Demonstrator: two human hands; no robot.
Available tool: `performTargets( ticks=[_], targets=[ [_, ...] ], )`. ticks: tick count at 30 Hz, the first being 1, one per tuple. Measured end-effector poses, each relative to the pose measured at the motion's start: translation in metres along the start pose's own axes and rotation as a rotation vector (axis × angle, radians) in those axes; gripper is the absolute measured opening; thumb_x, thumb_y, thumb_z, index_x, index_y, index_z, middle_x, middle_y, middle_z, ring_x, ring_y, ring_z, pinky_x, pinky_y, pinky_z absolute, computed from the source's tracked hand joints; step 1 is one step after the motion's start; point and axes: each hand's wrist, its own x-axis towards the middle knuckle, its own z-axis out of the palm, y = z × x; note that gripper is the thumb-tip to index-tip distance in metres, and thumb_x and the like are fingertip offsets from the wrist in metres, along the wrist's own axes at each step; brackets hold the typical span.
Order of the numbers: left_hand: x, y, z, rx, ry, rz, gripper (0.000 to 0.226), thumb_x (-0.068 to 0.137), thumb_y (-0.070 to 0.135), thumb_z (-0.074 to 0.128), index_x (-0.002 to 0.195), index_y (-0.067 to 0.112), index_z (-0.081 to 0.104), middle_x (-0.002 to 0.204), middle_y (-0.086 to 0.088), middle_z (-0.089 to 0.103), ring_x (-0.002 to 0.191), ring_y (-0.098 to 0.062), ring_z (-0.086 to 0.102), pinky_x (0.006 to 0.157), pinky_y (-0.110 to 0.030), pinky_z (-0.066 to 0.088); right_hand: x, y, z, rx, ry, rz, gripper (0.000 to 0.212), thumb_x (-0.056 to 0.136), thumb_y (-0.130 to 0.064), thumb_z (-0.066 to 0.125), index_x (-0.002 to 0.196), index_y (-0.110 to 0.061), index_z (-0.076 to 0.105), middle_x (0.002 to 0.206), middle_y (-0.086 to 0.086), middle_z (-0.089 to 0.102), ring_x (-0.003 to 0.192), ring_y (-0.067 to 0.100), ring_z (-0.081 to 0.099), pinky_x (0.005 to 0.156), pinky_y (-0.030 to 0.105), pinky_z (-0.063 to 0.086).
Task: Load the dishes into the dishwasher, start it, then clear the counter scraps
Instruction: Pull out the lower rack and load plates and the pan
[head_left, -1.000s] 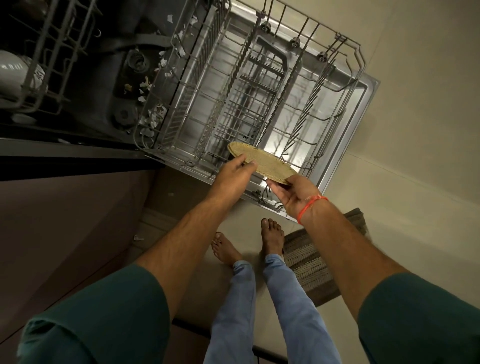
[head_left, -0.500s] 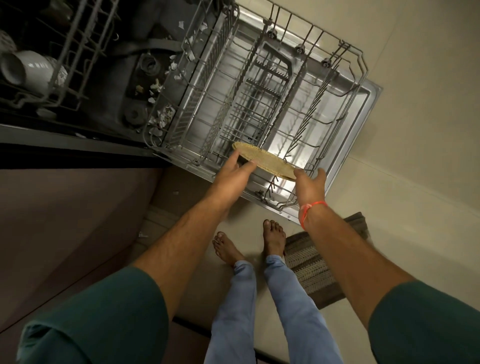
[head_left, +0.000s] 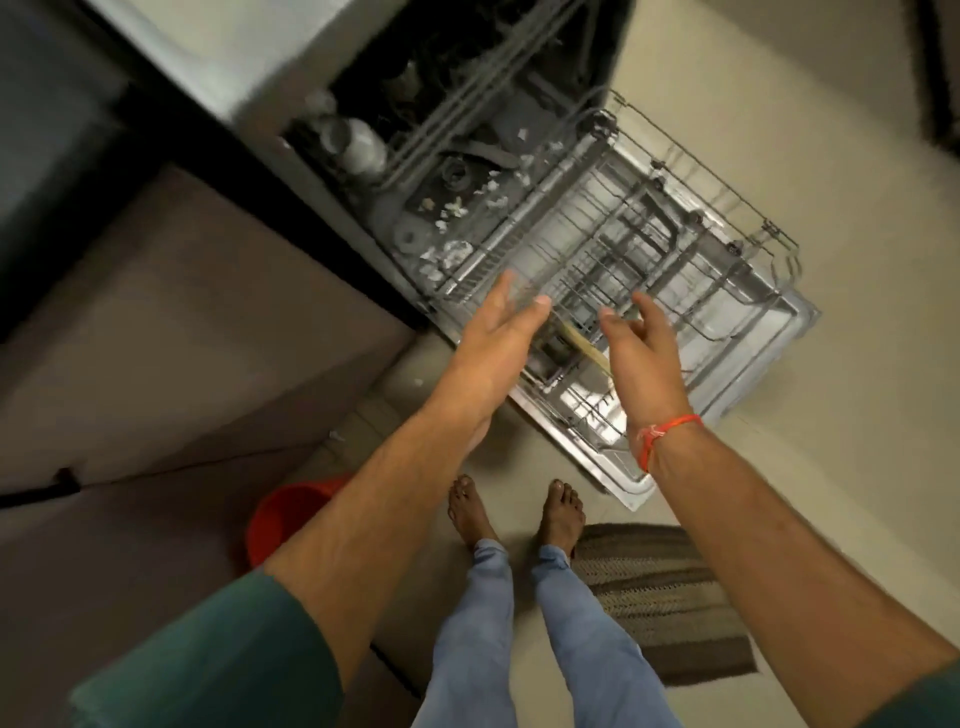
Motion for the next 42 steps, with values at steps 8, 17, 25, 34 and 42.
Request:
performTargets(
  ticks=[8,17,25,34,42],
  targets=[
    [-0.136,0.037,-0.126,-0.246,0.277,0.244,0.065,0.100,0.047,0.055,0.158,0.042,0.025,0.161,0.007,0.036,0.144,-0.007,0.040,0.119,-0.041,0.035,-0.126,-0.100,0.103,-0.055,-0.397,-0.223,0.043,0.101,-0.027,0.057,0.143,-0.026,0.050,0.114,-0.011,0.065,0.087,-0.017,0.056,0.083,0.009,0.044],
    [-0.337,0.022,-0.280,-0.462,0.810,0.468,0.056,0.100,0.044,0.056,0.152,0.046,0.036,0.149,0.013,0.051,0.129,0.004,0.053,0.112,-0.034,0.044,-0.314,-0.137,0.241,-0.255,-0.926,-0.422,0.024,0.099,-0.028,0.061,0.122,-0.033,0.067,0.118,-0.010,0.070,0.114,0.007,0.065,0.098,0.030,0.050],
    [-0.474,-0.082,-0.407,-0.752,1.342,0.405,0.059,0.099,0.039,0.059,0.153,0.036,0.038,0.144,0.010,0.053,0.130,-0.005,0.053,0.111,-0.038,0.043,-0.463,-0.083,0.380,-0.523,-1.390,-0.338,0.014,0.099,-0.022,0.059,0.103,-0.033,0.067,0.115,-0.002,0.068,0.108,0.015,0.064,0.089,0.034,0.046],
    [-0.523,-0.170,-0.486,-1.013,1.532,0.247,0.063,0.103,0.034,0.054,0.159,0.027,0.027,0.162,0.005,0.033,0.146,-0.017,0.035,0.119,-0.041,0.034,-0.554,-0.007,0.507,-0.685,-1.423,-0.109,0.036,0.101,-0.029,0.058,0.135,-0.019,0.054,0.134,0.003,0.054,0.123,0.022,0.053,0.099,0.036,0.045],
    [-0.524,-0.196,-0.523,-1.147,1.538,0.240,0.053,0.102,0.026,0.057,0.151,0.019,0.038,0.143,-0.003,0.054,0.130,-0.019,0.055,0.115,-0.040,0.041,-0.563,0.032,0.569,-0.688,-1.352,-0.086,0.044,0.091,-0.037,0.066,0.130,-0.022,0.056,0.132,-0.001,0.062,0.116,0.019,0.060,0.076,0.033,0.048]
  ],
)
